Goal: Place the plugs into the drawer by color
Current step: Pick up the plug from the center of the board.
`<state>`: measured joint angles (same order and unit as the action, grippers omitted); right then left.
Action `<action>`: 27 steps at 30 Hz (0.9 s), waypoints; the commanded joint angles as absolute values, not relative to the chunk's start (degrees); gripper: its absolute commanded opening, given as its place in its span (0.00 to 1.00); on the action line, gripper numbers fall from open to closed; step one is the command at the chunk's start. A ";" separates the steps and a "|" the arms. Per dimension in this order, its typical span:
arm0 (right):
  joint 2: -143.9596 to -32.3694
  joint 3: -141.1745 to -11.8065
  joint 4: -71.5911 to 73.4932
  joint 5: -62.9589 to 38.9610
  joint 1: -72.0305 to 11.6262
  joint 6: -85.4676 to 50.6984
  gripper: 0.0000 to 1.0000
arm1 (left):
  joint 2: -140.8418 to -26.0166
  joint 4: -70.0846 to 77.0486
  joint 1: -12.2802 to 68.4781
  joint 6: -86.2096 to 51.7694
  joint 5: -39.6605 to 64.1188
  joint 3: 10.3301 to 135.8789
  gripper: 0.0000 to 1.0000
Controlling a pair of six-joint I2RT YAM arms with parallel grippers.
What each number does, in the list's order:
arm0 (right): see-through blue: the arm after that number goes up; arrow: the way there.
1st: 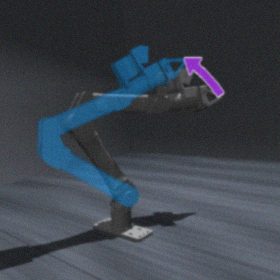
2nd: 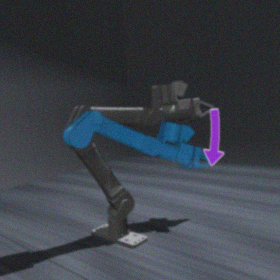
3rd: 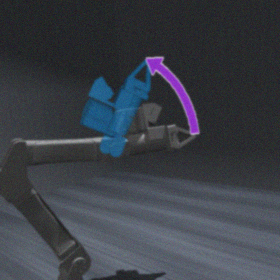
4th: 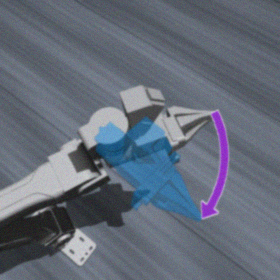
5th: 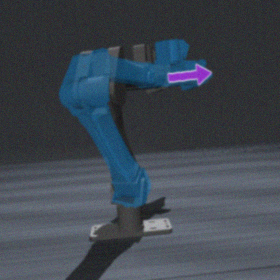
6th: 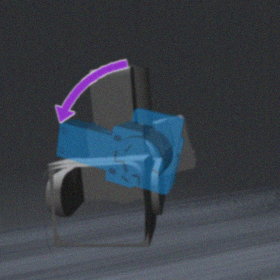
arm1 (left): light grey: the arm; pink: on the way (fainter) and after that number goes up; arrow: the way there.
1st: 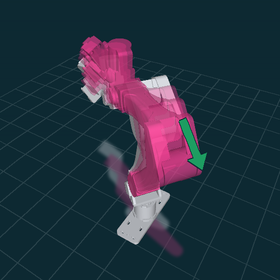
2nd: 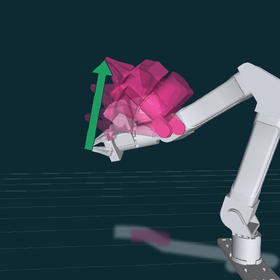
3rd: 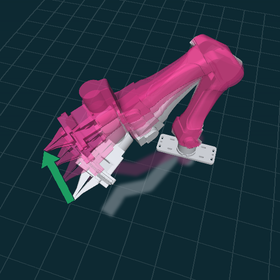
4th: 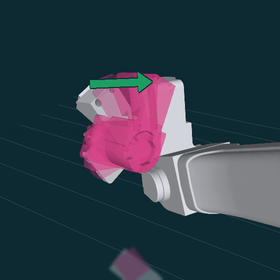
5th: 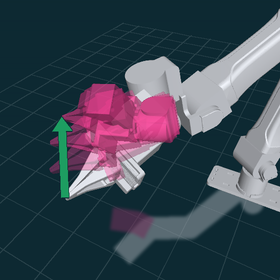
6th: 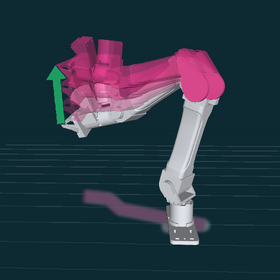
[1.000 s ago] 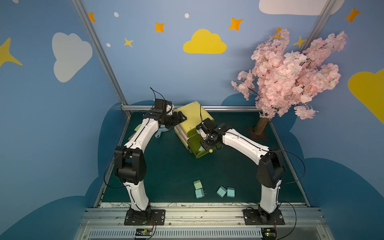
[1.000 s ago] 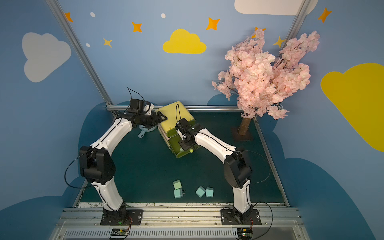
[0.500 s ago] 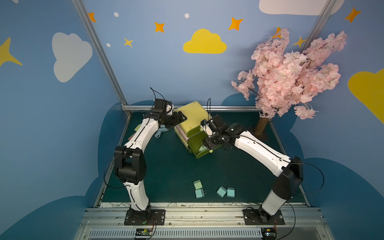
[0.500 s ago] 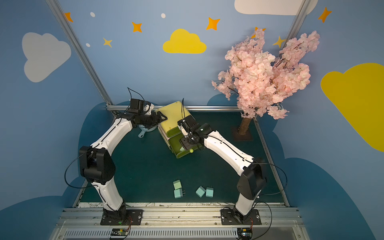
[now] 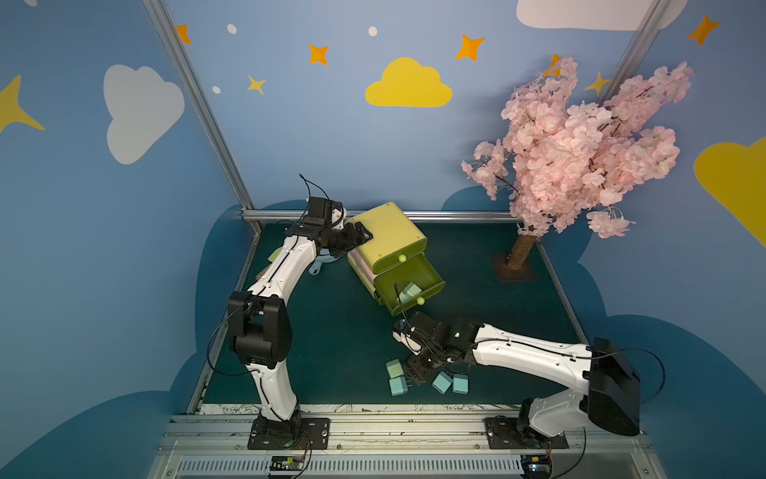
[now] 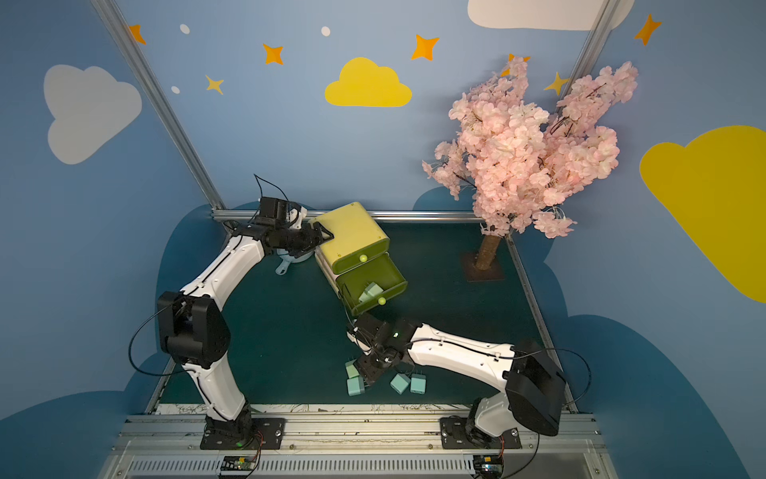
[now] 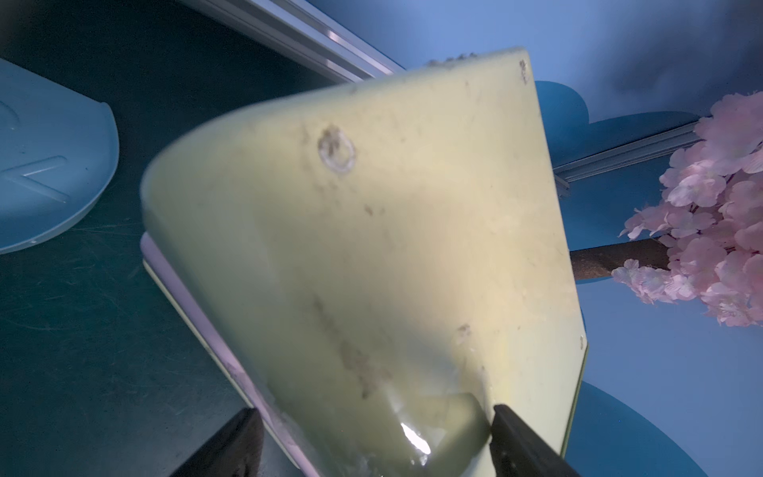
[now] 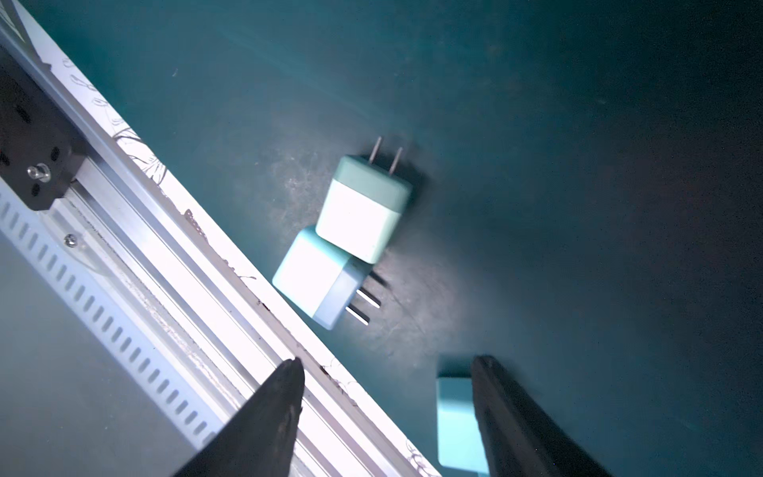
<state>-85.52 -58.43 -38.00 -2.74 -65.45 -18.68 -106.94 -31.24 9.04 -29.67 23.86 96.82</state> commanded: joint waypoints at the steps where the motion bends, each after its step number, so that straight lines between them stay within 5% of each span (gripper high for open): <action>1: -89.12 -58.45 -30.36 -5.21 -66.45 -21.92 0.71 | -108.81 -34.72 9.01 -28.00 21.32 95.98 0.87; 14: -102.16 -64.84 -30.32 -5.98 -66.16 -22.69 0.73 | -109.42 -34.91 9.15 -27.83 21.28 96.08 0.87; 27: -97.38 -69.92 -36.79 -2.28 -62.88 -19.98 0.31 | -109.16 -35.16 9.14 -27.59 20.84 96.20 0.87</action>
